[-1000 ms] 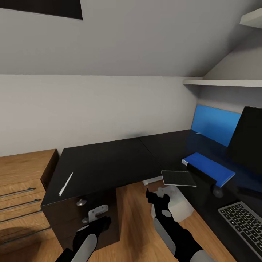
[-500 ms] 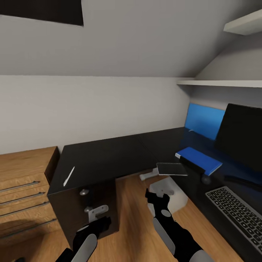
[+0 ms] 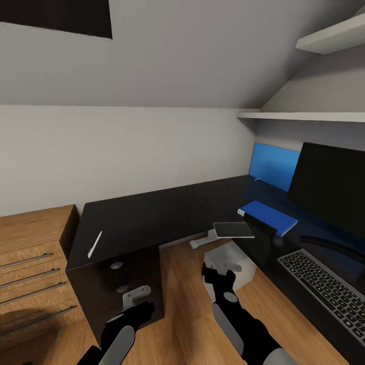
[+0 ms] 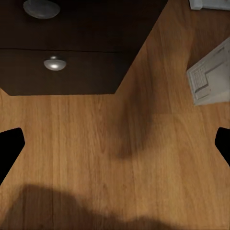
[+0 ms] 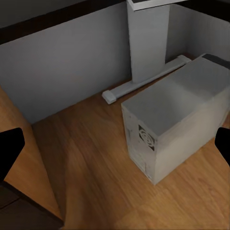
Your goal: In the bedroom, organize the workspace by keeping the computer under the desk, ensuring the monitor is on the desk, placing the keyboard on the desk next to the monitor, placing the mouse on the desk next to the keyboard, moving the folder from the swivel chair onto the desk next to the mouse, stacking the notebook on top of the folder with the pen on top of the notebook, and positioning the swivel chair next to the desk.
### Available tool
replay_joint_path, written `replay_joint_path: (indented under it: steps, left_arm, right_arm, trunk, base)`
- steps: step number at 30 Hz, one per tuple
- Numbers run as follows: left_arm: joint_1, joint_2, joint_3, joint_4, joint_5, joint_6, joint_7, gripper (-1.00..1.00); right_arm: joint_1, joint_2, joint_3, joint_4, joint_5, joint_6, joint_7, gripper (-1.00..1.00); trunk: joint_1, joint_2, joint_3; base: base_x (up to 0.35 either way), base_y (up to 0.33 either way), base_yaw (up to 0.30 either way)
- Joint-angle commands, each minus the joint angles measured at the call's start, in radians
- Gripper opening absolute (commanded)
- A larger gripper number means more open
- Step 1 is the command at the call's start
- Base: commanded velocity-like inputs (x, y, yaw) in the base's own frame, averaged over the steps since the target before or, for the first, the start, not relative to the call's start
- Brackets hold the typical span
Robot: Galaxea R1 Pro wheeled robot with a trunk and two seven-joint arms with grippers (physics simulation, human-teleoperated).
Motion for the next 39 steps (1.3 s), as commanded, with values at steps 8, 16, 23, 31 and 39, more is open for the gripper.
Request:
replay_joint_path:
  steps: [8,16,23,31,39]
  left_arm:
    - [-0.001,0.002,-0.002,-0.001,0.004,0.002,0.008,1.00]
    - [-0.001,0.002,-0.002,-0.001,0.004,0.002,0.008,1.00]
    - [-0.001,0.003,-0.001,-0.002,0.002,0.003,0.008,1.00]
    - [-0.001,0.003,0.002,-0.002,0.001,0.004,0.006,1.00]
    - [-0.001,0.002,0.002,-0.002,0.003,0.004,0.007,1.00]
  right_arm:
    - [-0.003,0.076,0.004,0.061,-0.006,-0.125,-0.010,1.00]
    - [-0.015,0.112,0.000,0.108,-0.023,-0.386,-0.013,1.00]
    - [-0.070,0.112,-0.078,0.119,-0.117,-0.434,-0.013,1.00]
    - [-0.082,0.110,-0.182,0.122,-0.167,-0.441,-0.013,1.00]
    - [-0.083,0.089,-0.321,0.123,-0.260,-0.436,0.001,1.00]
  trunk:
    - [0.000,-0.001,-0.001]
    - [0.000,-0.001,-0.001]
    - [0.000,-0.001,-0.001]
    - [0.000,-0.001,-0.001]
    - [0.000,-0.001,-0.001]
  base:
    - [0.000,0.000,0.000]
    - [0.000,0.000,0.000]
    - [0.000,0.000,0.000]
    - [0.000,0.000,0.000]
    - [0.000,0.000,0.000]
